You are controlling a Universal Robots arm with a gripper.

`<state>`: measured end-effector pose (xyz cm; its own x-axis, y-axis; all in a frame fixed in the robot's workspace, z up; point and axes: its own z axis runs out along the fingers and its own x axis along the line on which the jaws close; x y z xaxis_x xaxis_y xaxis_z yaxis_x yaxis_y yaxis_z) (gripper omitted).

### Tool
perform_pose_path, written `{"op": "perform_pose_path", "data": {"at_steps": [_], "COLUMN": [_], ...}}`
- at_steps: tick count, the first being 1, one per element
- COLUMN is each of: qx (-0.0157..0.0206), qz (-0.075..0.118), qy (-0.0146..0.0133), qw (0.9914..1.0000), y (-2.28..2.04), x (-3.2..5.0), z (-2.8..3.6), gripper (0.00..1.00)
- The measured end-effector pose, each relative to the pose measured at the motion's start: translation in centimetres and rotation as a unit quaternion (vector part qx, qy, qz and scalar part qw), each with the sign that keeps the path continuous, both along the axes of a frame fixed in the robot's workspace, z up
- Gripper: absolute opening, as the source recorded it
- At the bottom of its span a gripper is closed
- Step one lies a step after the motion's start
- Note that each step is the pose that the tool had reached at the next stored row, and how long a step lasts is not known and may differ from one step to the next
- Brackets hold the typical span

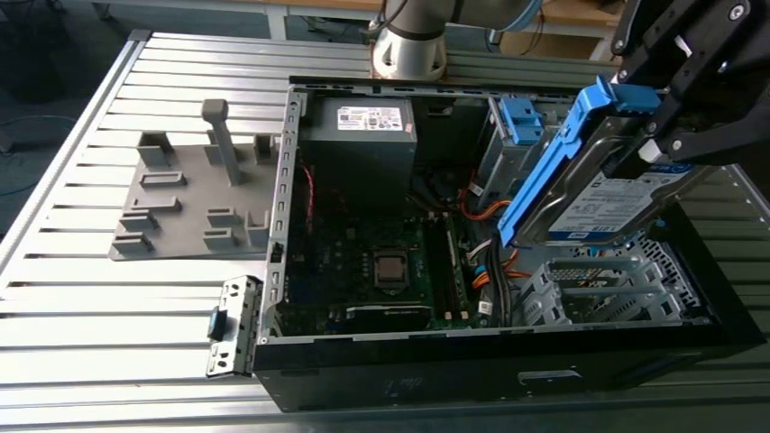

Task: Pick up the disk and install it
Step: 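Pick up the disk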

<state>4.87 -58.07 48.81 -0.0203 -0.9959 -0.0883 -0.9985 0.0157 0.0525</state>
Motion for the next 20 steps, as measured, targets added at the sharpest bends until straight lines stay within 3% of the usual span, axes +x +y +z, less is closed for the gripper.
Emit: {"op": "perform_pose_path", "data": {"at_steps": [5,11,20], "qx": [-0.0002,-0.0004,-0.0011], "qz": [-0.015,-0.015,-0.014], "qy": [0.0000,0.0005,0.0014], "qw": [0.99988,0.99988,0.99991], "y": [-0.25,-0.43,-0.43], "x": [0.20,2.21,4.83], "z": [-0.33,-0.86,-2.46], "gripper": [0.36,0.36,0.36]}}
